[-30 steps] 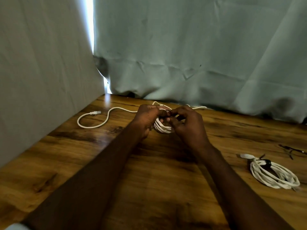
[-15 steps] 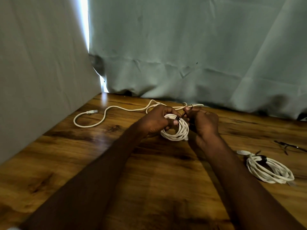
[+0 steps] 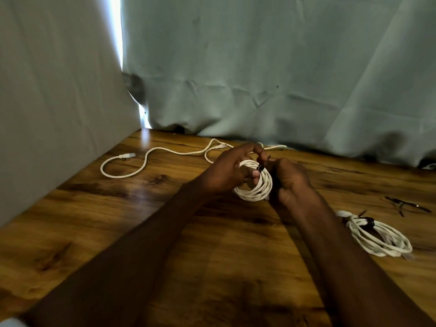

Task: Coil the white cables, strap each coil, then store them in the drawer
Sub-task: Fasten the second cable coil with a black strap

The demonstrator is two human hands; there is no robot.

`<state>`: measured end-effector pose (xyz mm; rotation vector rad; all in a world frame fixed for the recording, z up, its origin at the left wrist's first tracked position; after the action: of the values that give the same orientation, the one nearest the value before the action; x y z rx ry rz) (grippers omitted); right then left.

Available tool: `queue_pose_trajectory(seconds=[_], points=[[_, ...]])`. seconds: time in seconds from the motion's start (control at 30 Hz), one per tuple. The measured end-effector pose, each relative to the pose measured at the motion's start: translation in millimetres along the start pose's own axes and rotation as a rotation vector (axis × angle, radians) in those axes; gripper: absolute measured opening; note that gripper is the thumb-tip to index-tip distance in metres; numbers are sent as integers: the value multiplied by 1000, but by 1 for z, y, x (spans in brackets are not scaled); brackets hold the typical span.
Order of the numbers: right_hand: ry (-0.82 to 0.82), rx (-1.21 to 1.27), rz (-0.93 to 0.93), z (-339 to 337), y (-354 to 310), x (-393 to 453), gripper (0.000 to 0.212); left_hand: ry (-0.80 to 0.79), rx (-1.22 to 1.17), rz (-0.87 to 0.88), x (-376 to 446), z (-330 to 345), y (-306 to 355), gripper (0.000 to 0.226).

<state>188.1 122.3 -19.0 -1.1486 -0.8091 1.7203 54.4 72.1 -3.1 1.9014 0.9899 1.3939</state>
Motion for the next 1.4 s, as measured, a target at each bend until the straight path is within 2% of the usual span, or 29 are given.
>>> queue_pose_trajectory(seconds=[0.1,0.23,0.33,0.43,0.53,0.63,0.7,0.77,0.8,0.87,0.93,1.0,1.1,1.17,1.27,1.4], points=[[-115,-85,156,0,-1,2,25,72,35,25,-1,0,0,26],[-179,-68,173,4,-1,2,22,188,108,25,1,-1,-6,22],[-94,-128,9,7,2,8,32,247,246,67,4,-5,-8,21],[14,-177,-323,7,-9,5,29,337,429,107,4,-13,-10,21],[9,-453,-676,15,-20,-7,2,442,230,-44,4,-24,-17,20],[40,-873,-1013,24,-18,-15,10,425,35,-188,5,-32,-24,20],[33,-990,-1131,27,-14,-19,12,400,-101,-273,3,-34,-24,18],[9,-975,-1173,27,-15,-23,12,386,-210,-343,1,-35,-24,15],[1,-979,-1195,27,-15,-25,12,387,-278,-376,1,-35,-23,23],[-6,-1008,-1222,29,-13,-26,13,397,-448,-451,-1,-34,-26,54],[-15,-1020,-1214,31,-11,-25,15,385,-590,-500,-1,-34,-32,63],[-28,-1042,-1191,32,-9,-22,14,351,-697,-535,-3,-34,-33,47],[-53,-1066,-1187,33,-7,-20,16,336,-745,-599,-5,-38,-32,8],[-64,-1069,-1180,33,-9,-20,16,337,-756,-640,-7,-41,-33,7],[-45,-1090,-1187,32,-10,-20,16,323,-792,-661,-9,-41,-35,35],[-25,-1061,-1196,31,-12,-23,13,368,-882,-647,-9,-41,-33,9]])
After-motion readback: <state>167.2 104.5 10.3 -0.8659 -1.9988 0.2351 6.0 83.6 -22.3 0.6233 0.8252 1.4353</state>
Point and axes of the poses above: each hand's wrist, its own x-axis towards the middle knuckle, its own z-axis out of the palm, y = z × x, the point moved 4 cm from there along x, towards the middle knuckle, and after that the axes turned 7 degrees about z, right-handed, at the moved point
